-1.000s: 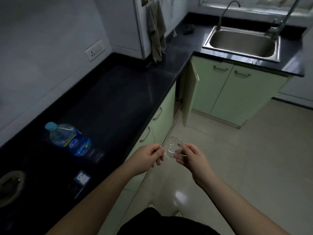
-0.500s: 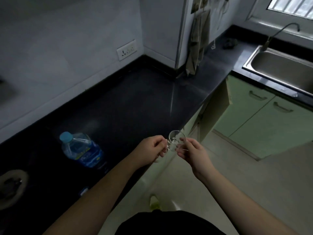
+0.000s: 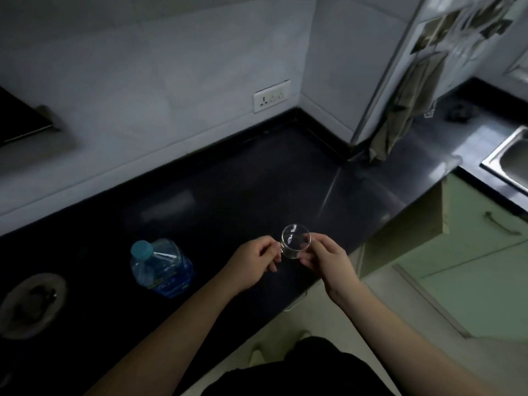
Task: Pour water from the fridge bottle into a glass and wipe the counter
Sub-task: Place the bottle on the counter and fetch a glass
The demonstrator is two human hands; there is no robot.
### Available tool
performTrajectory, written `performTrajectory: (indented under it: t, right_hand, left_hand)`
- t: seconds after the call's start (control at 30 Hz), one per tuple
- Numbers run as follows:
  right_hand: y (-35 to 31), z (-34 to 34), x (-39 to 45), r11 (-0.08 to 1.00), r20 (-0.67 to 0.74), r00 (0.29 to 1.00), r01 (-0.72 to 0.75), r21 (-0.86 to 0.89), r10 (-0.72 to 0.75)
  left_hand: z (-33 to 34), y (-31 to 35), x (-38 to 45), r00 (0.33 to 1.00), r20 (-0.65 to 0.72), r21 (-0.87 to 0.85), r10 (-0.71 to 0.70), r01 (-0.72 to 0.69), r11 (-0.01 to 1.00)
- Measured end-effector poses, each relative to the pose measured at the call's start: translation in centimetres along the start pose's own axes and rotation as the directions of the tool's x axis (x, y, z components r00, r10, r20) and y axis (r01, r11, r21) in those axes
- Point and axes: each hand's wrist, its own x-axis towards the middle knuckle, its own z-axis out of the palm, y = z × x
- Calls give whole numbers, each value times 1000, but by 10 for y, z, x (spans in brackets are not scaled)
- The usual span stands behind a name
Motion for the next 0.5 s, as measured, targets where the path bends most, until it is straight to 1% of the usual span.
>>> performTrajectory:
  t: [0.2,0.3,0.37,0.43,0.5]
  right_hand:
    - [-3,18,49,994,124,988,-79,-73,88]
    - [-10,22,79,981,198,968,-123,-153,153]
    - [-20,26,101,970,247,952,-128,-209,179]
    - [-28,32,121,955,270,941,-128,-268,203]
    - [-35,39,136,937,272,934,-141,-318,233]
  left_hand:
    - [-13,-11,23,980,-135,-50,-148,142,989]
    - [-19,-11,37,948,-196,-132,-249,226,965]
    - [-21,-12,48,921,-215,-223,-324,277,935]
    - [-24,-11,58,886,-228,-300,-404,330,895]
    - [-26,-11,66,860,-239,-343,-451,360,868]
